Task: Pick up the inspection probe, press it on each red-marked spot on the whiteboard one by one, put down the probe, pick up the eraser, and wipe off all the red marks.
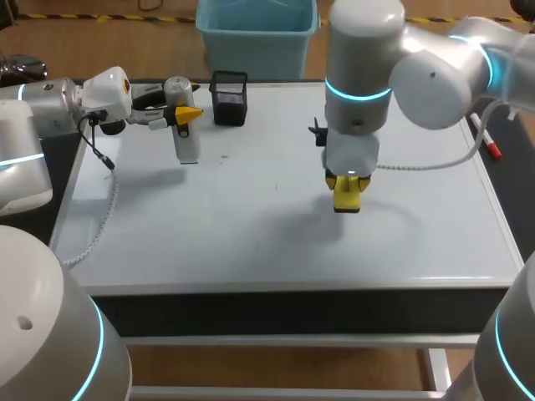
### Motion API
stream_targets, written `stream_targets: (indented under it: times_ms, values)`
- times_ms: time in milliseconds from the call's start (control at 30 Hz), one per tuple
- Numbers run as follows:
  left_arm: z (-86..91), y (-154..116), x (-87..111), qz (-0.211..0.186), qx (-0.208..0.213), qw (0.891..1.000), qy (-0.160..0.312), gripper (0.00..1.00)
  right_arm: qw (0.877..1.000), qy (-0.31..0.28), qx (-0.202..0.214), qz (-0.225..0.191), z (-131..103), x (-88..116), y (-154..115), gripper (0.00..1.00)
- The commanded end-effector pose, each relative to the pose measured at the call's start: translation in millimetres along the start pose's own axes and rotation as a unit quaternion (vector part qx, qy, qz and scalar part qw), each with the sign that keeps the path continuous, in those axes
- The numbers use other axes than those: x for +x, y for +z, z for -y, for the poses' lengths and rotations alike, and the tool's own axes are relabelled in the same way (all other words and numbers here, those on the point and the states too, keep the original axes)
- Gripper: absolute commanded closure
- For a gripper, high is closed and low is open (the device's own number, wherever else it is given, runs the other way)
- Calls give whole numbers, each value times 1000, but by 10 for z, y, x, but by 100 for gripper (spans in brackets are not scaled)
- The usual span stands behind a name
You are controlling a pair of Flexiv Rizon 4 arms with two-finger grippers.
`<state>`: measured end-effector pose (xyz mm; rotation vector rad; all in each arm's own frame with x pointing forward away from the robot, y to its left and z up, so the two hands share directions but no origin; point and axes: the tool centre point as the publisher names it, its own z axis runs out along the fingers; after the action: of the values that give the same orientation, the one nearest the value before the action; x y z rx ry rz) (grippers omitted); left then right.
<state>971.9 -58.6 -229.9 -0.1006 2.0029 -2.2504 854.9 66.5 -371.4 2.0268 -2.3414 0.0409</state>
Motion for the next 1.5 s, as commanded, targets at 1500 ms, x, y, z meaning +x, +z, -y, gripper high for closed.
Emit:
stream_targets:
  times_ms: [1500]
  values:
    - [4, 4, -5, 0, 1, 1000, 1, 100, 999, -33, -8, 26, 2035, -314, -298, 100]
